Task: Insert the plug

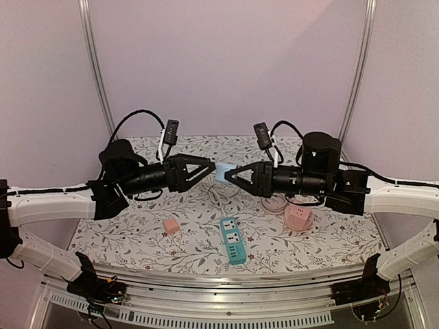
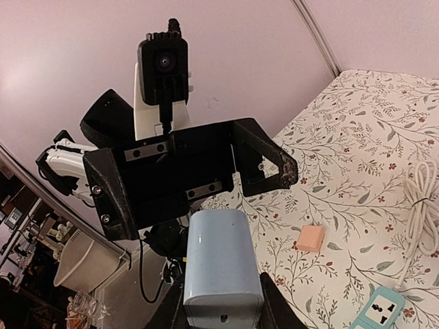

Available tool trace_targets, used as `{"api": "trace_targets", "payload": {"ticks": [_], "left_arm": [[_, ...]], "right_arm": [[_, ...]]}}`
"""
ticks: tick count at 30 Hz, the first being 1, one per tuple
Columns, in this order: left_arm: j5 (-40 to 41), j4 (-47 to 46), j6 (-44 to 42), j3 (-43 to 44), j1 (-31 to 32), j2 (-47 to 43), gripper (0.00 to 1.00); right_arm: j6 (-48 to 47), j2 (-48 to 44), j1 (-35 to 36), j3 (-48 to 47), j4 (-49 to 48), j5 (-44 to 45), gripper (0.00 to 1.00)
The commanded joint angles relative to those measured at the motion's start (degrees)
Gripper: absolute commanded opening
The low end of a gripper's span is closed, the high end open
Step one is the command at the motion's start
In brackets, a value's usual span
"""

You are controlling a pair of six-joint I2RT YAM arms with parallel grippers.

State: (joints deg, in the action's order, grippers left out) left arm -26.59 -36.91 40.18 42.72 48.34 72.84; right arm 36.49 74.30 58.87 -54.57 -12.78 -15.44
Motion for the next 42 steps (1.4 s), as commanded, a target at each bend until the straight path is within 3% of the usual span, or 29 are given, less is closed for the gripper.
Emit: {"api": "trace_targets", "payload": {"ticks": [1, 11, 24, 36, 42], "left_arm": [[6.72, 5.48, -4.71, -3.12, 0.21, -3.82, 0.99], [22.85, 13.16, -12.24, -8.61, -0.08, -10.91, 0.99], [36.97, 7.51, -16.7, -18.08, -0.17, -9.67, 0.99], [45.26, -1.73, -19.77, -22.33, -0.17, -3.28, 0.98], [45.0, -2.65, -20.27, -22.8, -0.17, -2.43, 0.98]], "right_arm": [[-1.22, -0.27, 0.17, -3.54, 6.12, 3.01, 0.0], [-3.88, 2.47, 0.19, -9.83, 21.82, 6.7, 0.0], [-7.31, 7.04, -0.36, -21.16, 43.03, 13.7, 0.0], [-5.4, 23.17, -3.34, -36.45, 58.89, 6.53, 0.0], [-7.5, 33.55, -4.81, -45.15, 66.29, 3.52, 0.0]]}}
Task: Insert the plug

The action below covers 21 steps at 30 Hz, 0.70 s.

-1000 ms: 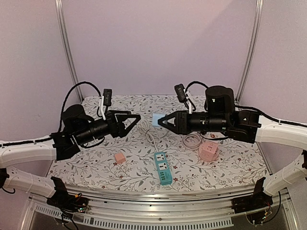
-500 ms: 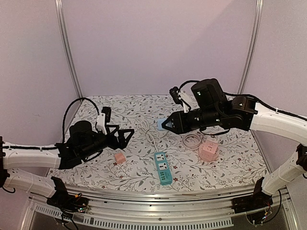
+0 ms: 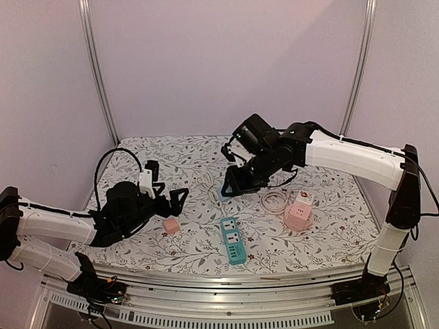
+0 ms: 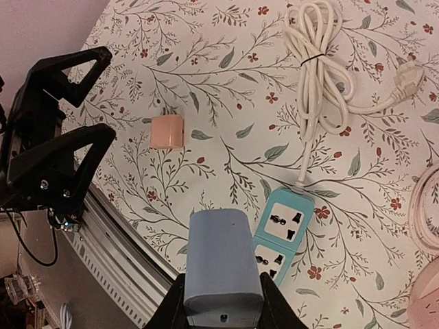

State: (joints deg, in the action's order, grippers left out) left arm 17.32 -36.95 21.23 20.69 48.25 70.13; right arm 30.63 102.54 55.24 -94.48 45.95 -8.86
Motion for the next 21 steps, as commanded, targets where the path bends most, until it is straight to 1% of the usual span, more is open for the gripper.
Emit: {"api": "trace_targets", "payload": {"ticks": [1, 3, 8, 12, 21], "left_arm": [[1.24, -2.6, -1.39, -0.88, -0.09, 0.17, 0.98], [1.51, -2.52, -1.58, -1.19, -0.09, -0.32, 0.98], [1.37, -2.34, -1.51, -1.69, -0.08, -1.43, 0.98], [0.79, -2.16, -1.4, -1.78, -0.08, -1.73, 0.98], [1.27, -1.85, -1.35, -3.13, -0.09, -3.68, 0.98]], "right_arm": [[-1.94, 6.42, -1.54, -6.08, 8.77, -3.8, 0.0], [-2.73, 9.03, -2.09, -7.24, 10.68, -5.5, 0.0], [-5.92, 11.75, -3.06, -7.91, 13.2, -9.93, 0.0], [-7.3, 13.3, -4.17, -7.66, 14.54, -10.97, 0.0], [-7.13, 16.29, -5.03, -7.39, 15.64, -9.86, 0.0]]}}
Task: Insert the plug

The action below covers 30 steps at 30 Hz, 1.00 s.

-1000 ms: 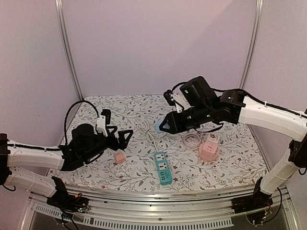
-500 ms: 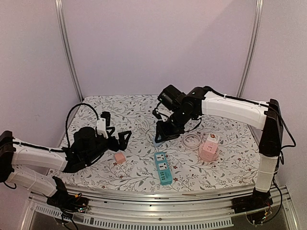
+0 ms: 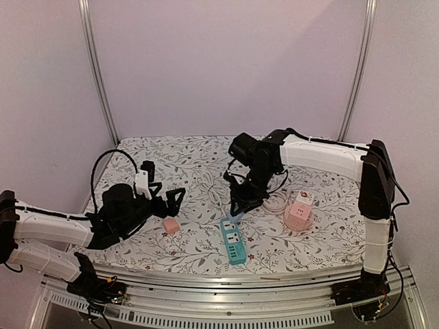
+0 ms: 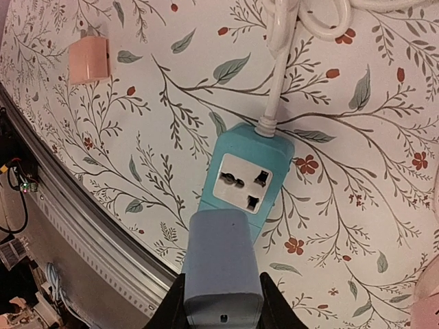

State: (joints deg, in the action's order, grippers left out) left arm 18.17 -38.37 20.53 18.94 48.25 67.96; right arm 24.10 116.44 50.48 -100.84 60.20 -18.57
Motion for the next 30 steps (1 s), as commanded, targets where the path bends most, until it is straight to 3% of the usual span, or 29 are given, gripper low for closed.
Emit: {"api": "trace_targets", "payload": {"ticks": [1, 30], "left_arm": [[0.38, -0.47, -0.56, -1.56, -0.09, -1.78, 0.98], [3.53, -2.14, -0.88, -5.06, -0.35, -2.75, 0.98]], "right_arm": [[-0.56, 2.61, -0.25, -1.11, 1.28, 0.19, 0.0], [1.72, 6.34, -0.38, -1.23, 0.42, 7.83, 0.0]]}}
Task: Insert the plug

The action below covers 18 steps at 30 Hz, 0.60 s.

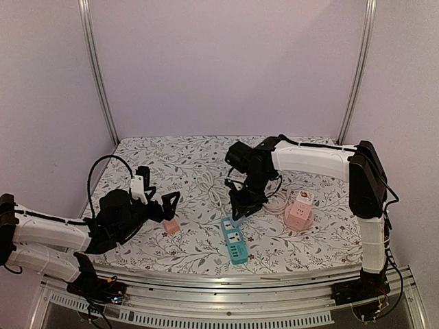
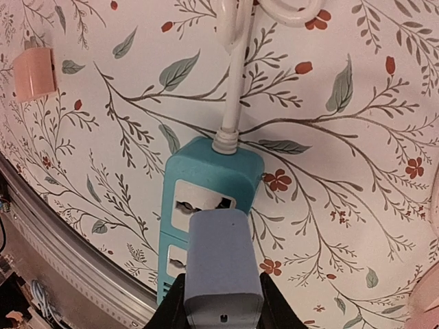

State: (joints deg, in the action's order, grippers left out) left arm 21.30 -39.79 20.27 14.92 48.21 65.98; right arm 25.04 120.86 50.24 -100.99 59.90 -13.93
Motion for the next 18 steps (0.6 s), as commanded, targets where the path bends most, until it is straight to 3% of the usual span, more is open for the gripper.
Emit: {"api": "trace_targets", "payload": {"ticks": [1, 18], "left_arm": [[0.41, -0.73, -0.71, -1.03, -0.31, -0.69, 0.98], [0.47, -1.21, -0.56, -1.04, -0.39, -0.06, 0.98]], "right_arm": [[0.88, 1.93, -0.13, -0.93, 0.84, 3.35, 0.0], [-2.54, -0.14, -0.1, -1.21, 8.79, 10.89, 0.0]]}}
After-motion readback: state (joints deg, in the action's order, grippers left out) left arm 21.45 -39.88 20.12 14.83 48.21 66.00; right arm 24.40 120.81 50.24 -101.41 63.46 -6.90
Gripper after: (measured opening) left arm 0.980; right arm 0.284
